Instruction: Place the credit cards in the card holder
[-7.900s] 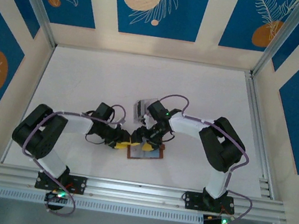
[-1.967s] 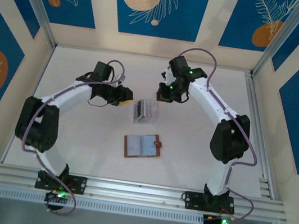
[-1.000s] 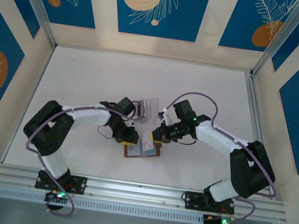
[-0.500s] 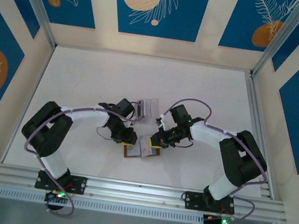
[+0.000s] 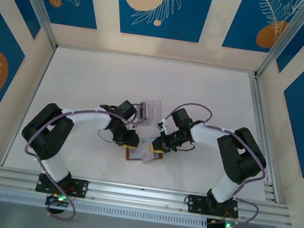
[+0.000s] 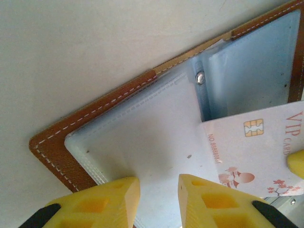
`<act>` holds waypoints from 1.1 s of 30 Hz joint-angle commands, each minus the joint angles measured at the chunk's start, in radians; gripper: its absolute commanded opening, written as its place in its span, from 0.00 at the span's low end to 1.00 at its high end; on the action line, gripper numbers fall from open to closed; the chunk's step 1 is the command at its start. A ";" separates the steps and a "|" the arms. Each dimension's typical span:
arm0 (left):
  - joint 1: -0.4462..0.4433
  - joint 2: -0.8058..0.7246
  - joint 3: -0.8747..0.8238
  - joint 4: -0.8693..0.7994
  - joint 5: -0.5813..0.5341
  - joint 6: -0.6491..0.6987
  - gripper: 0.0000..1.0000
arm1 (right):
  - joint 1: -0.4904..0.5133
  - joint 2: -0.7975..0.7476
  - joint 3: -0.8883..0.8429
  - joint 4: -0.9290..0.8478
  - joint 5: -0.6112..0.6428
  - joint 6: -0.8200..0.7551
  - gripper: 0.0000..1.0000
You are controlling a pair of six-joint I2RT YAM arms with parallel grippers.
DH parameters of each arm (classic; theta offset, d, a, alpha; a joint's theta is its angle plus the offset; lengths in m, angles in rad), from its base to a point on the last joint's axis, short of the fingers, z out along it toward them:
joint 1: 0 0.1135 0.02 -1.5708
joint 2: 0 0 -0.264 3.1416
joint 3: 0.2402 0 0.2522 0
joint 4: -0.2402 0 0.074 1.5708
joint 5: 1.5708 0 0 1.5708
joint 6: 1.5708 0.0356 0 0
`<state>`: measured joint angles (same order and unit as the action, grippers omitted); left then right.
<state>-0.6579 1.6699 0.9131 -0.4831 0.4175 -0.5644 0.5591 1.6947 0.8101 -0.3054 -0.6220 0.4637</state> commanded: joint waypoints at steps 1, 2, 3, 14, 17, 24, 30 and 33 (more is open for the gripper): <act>-0.005 0.018 -0.040 -0.062 -0.065 0.026 0.31 | 0.007 0.023 0.001 -0.002 -0.041 0.012 0.00; -0.005 0.018 -0.041 -0.062 -0.064 0.026 0.31 | 0.008 0.023 -0.001 0.004 -0.045 0.016 0.00; -0.005 0.019 -0.042 -0.060 -0.063 0.026 0.31 | 0.007 0.022 -0.003 0.009 -0.049 0.018 0.00; -0.005 0.027 -0.046 -0.049 -0.057 0.024 0.31 | 0.005 0.037 0.006 0.046 -0.097 0.026 0.00; -0.005 0.027 -0.048 -0.046 -0.054 0.023 0.31 | 0.001 0.052 0.015 0.047 -0.103 0.022 0.00; -0.005 0.025 -0.049 -0.045 -0.051 0.027 0.31 | -0.013 0.114 0.064 0.054 -0.102 0.011 0.00; -0.005 0.022 -0.050 -0.046 -0.048 0.029 0.31 | -0.014 0.151 0.108 0.024 -0.068 -0.016 0.00; -0.005 0.021 -0.049 -0.049 -0.048 0.032 0.31 | -0.014 0.160 0.121 0.012 -0.048 -0.021 0.00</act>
<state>-0.6579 1.6688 0.9096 -0.4789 0.4179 -0.5568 0.5495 1.8351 0.9092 -0.2573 -0.7025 0.4675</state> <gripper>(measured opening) 0.307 0.066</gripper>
